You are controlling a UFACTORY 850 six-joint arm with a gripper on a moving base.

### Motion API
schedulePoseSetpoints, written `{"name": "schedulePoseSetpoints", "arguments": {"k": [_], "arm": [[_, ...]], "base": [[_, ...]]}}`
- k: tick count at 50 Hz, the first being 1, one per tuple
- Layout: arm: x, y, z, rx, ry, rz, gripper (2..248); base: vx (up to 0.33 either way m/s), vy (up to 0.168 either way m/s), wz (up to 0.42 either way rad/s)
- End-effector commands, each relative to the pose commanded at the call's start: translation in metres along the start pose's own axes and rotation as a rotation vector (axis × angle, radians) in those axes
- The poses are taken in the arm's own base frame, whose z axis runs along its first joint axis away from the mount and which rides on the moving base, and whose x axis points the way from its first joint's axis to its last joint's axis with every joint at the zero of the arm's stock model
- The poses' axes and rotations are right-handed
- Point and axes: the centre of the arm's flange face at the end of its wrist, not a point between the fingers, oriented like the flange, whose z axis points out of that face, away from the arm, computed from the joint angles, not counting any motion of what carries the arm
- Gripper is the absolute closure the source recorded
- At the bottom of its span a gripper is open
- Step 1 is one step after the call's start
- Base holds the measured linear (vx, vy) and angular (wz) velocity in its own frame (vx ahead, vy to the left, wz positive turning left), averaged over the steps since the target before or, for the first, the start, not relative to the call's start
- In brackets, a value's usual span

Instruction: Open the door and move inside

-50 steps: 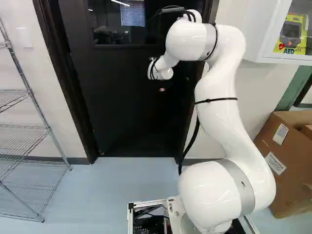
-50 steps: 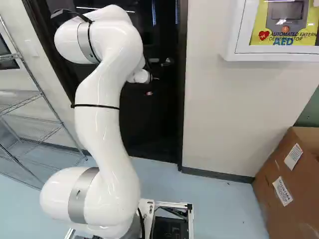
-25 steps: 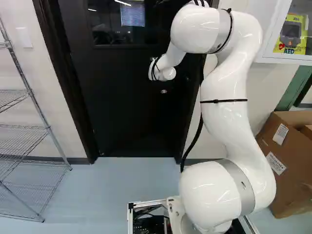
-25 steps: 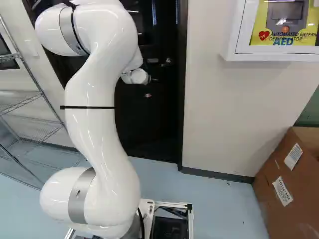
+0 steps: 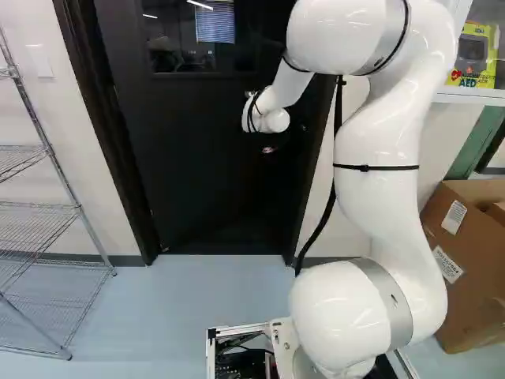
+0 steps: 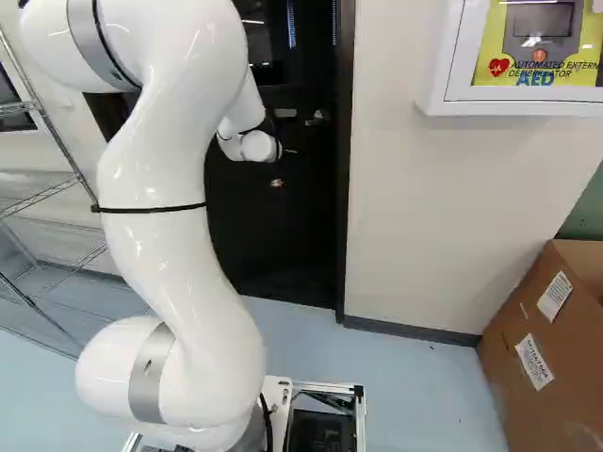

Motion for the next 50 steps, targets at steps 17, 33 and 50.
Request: {"name": "schedulePoseSetpoints", "arguments": {"k": [17,33,50], "arm": [[-0.005,0.0,-0.033,0.001,0.031,-0.001,3],[-0.014,0.004,-0.065,-0.005,0.021,0.001,3],[-0.025,0.011,-0.098,-0.018,0.011,0.006,3]], "base": [[0.0,0.0,0.0],[0.0,0.0,0.0],[0.0,0.0,0.0]]}}
